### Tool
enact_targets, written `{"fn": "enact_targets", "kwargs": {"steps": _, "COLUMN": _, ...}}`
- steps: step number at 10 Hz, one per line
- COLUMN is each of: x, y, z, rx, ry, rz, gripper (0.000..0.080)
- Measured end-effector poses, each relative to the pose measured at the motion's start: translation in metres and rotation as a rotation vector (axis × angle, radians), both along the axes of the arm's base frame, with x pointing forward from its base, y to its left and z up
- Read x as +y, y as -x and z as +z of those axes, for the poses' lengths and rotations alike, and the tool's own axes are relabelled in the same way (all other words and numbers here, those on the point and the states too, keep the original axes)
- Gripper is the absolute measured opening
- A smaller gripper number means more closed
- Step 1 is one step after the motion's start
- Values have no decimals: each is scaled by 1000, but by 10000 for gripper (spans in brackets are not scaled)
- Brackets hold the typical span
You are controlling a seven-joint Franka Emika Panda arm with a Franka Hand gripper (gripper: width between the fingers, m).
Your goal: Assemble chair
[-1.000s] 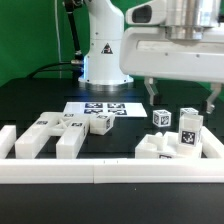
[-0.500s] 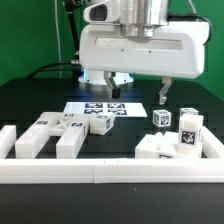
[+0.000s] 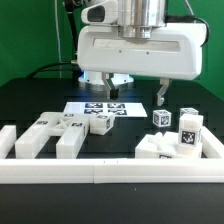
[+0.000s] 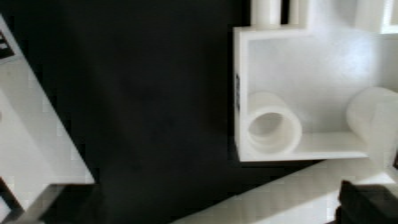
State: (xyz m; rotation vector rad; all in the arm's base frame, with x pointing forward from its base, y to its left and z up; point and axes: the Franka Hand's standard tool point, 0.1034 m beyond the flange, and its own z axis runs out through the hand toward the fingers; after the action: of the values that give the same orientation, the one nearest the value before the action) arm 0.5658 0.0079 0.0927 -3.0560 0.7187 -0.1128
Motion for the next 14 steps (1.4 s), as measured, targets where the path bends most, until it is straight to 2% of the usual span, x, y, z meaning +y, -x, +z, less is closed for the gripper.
{"fn": "enact_targets", "kwargs": {"steps": 1, "x": -7, "y": 18, "z": -6, "rx": 18, "ry": 3, "rz": 14, "gripper": 649}}
{"fn": "enact_targets", "kwargs": {"steps": 4, "x": -38, "y": 38, "z": -17, "rx": 41, "ry": 0, "rz": 46, "gripper": 649}}
{"fn": "enact_targets", "kwargs": {"steps": 9, "x": -41, "y": 41, "z": -20, "rx": 35, "ry": 2, "rz": 62, "gripper": 649}}
{"fn": "enact_targets", "kwargs": {"steps": 10, "x": -51, "y": 51, "z": -25, "rx": 33, "ry": -8, "rz": 76, "gripper": 649}}
{"fn": "enact_targets", "kwargs": {"steps": 11, "x": -53, "y": 61, "z": -30, "rx": 44, "ry": -7, "rz": 87, "gripper": 649}}
{"fn": "enact_targets", "kwargs": {"steps": 14, "x": -51, "y": 77, "z": -43, "rx": 40, "ry": 8, "rz": 92, "gripper": 649}}
